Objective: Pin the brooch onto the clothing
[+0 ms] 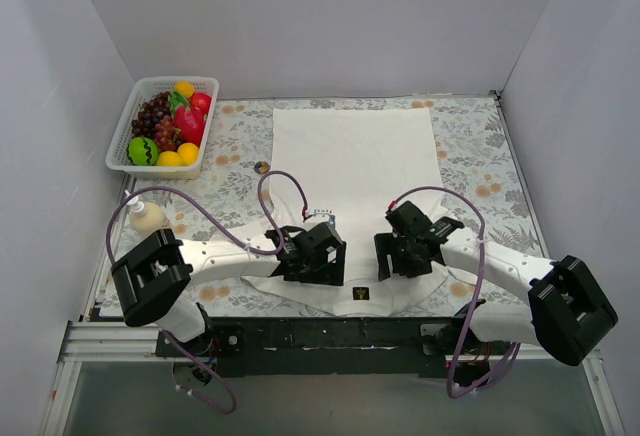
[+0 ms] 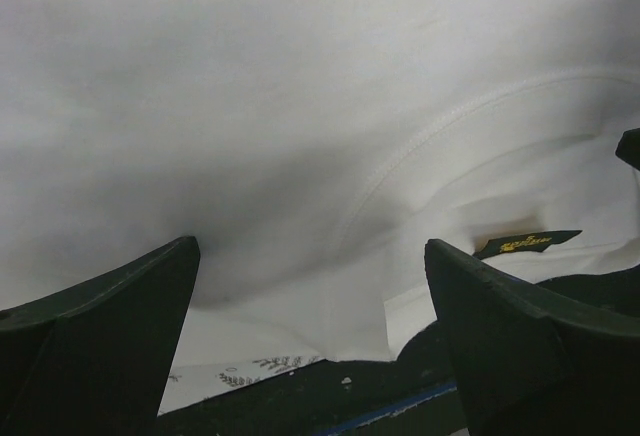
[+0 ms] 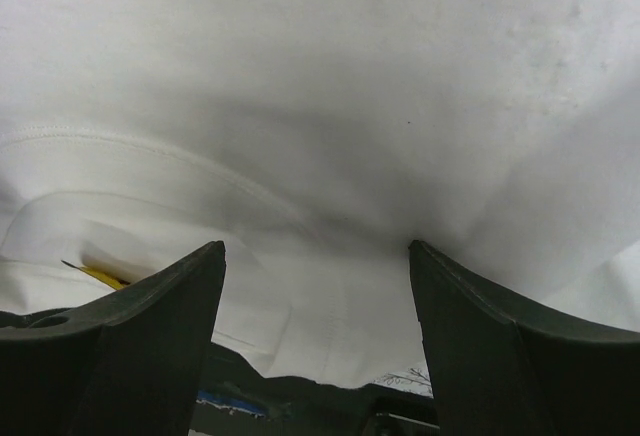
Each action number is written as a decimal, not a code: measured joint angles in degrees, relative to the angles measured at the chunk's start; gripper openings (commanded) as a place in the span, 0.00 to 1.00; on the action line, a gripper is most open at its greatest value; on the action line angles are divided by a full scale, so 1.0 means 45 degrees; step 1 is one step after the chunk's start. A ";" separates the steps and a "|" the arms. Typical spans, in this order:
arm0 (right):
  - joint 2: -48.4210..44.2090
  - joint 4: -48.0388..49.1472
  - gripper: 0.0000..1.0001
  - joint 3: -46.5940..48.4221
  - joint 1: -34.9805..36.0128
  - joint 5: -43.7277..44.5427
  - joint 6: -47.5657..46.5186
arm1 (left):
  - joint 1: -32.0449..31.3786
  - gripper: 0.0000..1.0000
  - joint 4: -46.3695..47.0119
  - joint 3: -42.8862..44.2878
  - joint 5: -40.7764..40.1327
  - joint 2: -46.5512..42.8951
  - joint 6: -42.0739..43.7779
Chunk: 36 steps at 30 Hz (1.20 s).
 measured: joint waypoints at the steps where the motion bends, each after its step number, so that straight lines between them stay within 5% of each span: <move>1: -0.0039 -0.0160 0.82 -0.0010 0.0005 -0.0010 0.0053 | -0.0097 0.98 -0.0078 0.0015 0.0010 0.0000 -0.0083; 15: -0.0772 -0.1826 0.82 -0.0330 0.0165 -0.0185 0.0573 | -0.0534 0.98 -0.1248 0.0209 0.0525 -0.0073 -0.1137; 23: -0.0962 -0.2501 0.84 0.1477 0.0175 0.0495 0.0321 | -0.0563 0.98 -0.4444 0.1098 -0.0034 -0.0044 -0.1515; 36: 0.1307 -0.0170 0.82 0.4367 0.0175 0.1719 -0.1365 | 0.4201 0.98 -0.3347 0.5212 -0.0175 0.0024 0.1355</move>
